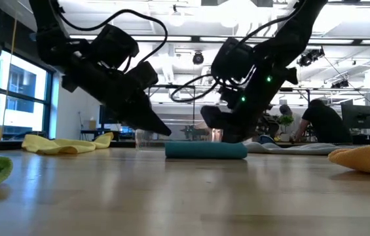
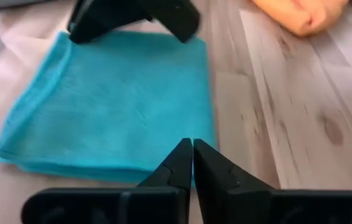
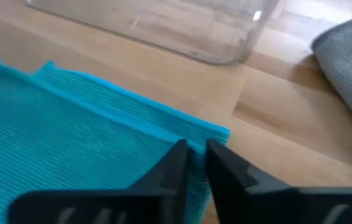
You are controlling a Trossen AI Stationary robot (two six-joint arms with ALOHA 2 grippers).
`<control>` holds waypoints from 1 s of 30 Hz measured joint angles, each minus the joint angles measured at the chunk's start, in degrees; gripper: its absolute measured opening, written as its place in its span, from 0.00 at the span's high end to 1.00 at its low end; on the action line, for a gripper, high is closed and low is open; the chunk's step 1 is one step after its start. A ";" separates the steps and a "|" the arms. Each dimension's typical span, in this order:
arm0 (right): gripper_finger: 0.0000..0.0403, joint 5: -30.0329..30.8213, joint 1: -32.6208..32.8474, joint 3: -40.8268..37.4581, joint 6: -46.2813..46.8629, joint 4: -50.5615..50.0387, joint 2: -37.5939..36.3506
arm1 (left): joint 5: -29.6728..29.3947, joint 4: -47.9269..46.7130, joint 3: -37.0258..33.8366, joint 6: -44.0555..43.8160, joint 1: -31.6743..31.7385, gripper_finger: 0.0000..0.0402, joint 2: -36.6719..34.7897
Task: Fold microfiber towels
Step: Fold the blue towel
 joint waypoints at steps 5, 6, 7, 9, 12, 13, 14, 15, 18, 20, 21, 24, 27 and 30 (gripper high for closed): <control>0.67 -3.72 -1.65 0.00 -1.00 -3.02 -4.43 | 4.18 0.11 1.30 0.49 5.12 1.00 -0.02; 0.64 -4.22 -1.77 0.00 -1.98 -3.58 -5.67 | 4.89 0.12 1.58 0.80 5.95 1.00 -0.01; 0.62 -4.83 -1.78 0.00 -3.20 -3.74 -6.89 | 5.39 0.19 1.79 1.18 6.67 1.00 -0.02; 0.59 -7.28 -1.52 0.00 -7.00 -5.10 -9.83 | 6.60 0.11 2.22 1.94 7.68 1.00 -0.02; 0.62 -11.57 -0.05 0.00 -14.16 -4.93 -13.25 | 7.50 -0.09 2.79 2.86 8.36 1.00 -0.01; 0.64 -13.36 0.65 0.00 -15.88 -4.75 -13.86 | 7.50 -0.15 3.01 3.28 8.40 1.00 0.17; 0.68 -15.36 1.36 0.00 -16.84 -4.20 -14.01 | 7.48 -0.09 3.34 3.64 8.40 1.00 0.65; 0.72 -17.39 2.06 0.00 -17.32 -3.86 -13.97 | 7.49 -0.19 3.62 3.91 8.40 1.00 1.16; 0.88 -20.11 4.54 0.02 -16.14 -1.65 -12.12 | 7.47 -0.16 5.08 5.04 8.40 1.00 3.48; 0.97 -19.50 6.43 -0.02 -14.78 -1.26 -10.55 | 7.43 -0.25 6.17 5.49 8.40 1.00 5.34; 0.98 -18.86 7.39 -0.02 -14.10 -0.08 -9.72 | 7.26 -0.16 6.77 5.84 8.55 1.00 6.30; 0.95 -16.60 9.63 -0.02 -11.78 0.53 -8.06 | 7.25 0.01 8.17 6.19 9.10 1.00 8.44; 0.97 -14.57 11.28 -0.02 -10.41 0.81 -7.00 | 7.23 -0.15 8.51 6.45 9.63 1.00 10.07; 0.99 -14.28 12.17 -0.69 -11.26 3.64 -6.43 | 7.25 -1.89 8.34 6.21 9.93 1.00 11.61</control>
